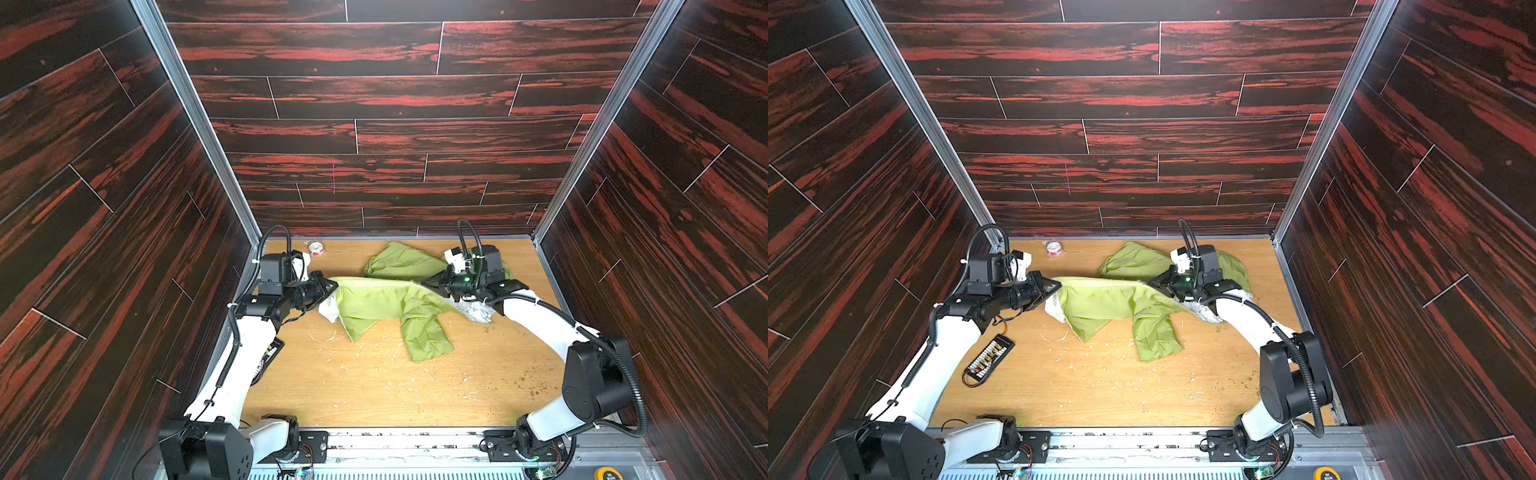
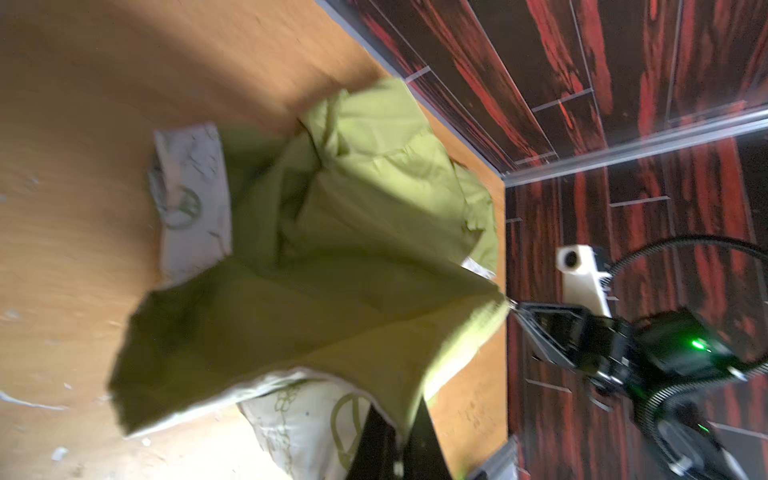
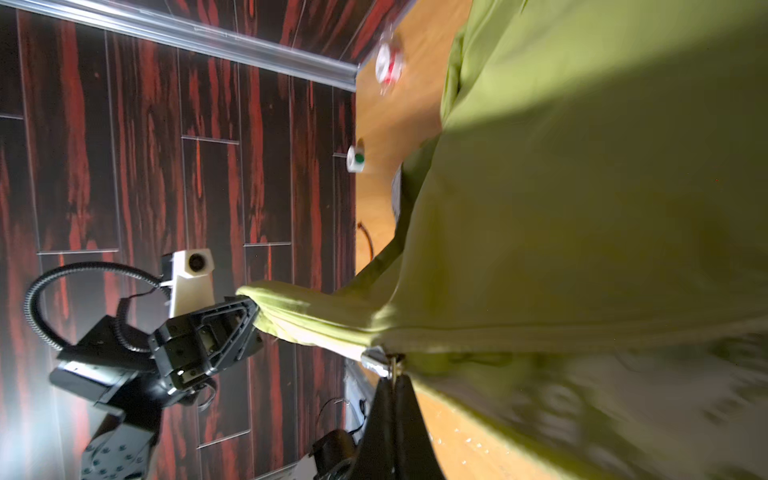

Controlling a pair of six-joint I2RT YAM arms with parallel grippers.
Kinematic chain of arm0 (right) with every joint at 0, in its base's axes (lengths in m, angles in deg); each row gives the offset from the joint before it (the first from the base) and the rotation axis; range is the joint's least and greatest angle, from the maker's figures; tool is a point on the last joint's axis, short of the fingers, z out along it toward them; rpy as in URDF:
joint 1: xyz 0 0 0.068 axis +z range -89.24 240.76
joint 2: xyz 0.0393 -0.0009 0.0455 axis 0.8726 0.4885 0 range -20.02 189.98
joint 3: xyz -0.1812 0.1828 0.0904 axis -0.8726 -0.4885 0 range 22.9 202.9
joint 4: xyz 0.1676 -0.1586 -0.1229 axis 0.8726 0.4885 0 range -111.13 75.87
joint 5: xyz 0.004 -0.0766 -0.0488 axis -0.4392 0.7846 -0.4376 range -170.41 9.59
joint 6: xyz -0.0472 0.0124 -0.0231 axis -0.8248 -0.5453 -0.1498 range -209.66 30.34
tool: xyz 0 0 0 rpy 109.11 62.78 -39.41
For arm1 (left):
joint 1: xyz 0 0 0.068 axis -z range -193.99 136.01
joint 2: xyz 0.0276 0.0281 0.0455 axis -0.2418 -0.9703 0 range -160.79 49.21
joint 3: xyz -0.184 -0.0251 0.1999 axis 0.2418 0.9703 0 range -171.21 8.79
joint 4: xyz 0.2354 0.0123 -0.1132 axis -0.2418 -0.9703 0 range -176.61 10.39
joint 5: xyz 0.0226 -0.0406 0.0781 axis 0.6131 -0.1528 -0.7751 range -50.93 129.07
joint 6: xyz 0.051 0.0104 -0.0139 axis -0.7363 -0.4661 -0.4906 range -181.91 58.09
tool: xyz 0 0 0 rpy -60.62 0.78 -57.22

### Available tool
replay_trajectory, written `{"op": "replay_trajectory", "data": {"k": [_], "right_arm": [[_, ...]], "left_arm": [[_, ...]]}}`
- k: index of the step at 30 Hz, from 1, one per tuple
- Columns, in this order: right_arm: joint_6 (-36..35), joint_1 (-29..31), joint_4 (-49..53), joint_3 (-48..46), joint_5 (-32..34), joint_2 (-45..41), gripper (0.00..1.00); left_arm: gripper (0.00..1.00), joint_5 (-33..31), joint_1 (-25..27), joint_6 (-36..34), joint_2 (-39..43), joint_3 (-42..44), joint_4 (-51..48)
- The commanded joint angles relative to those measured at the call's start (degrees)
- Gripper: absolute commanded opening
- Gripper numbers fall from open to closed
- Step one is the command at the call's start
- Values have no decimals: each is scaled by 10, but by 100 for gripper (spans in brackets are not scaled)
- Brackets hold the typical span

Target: Zip up the jacket

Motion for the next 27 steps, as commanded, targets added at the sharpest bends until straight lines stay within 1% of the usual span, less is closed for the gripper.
{"op": "replay_trajectory", "data": {"k": [1,7,16,22,27], "right_arm": [[-63,-25,99,37,37,-14,0],[-102,-57,164,70,64,-15,0],[-133,-124,236,93,98,-16,0],[-146,-187,272,81,118,-20,0],[-159,-227,285,72,130,-23,0]], "left_arm": [[0,-78,-10,-33,-11,-42,-20],[0,-129,-10,-52,-33,-90,-29],[0,-165,-11,-56,-94,-165,-36],[0,-198,-11,-51,-119,-189,-44],[0,-208,-11,-56,-130,-191,-49]]}}
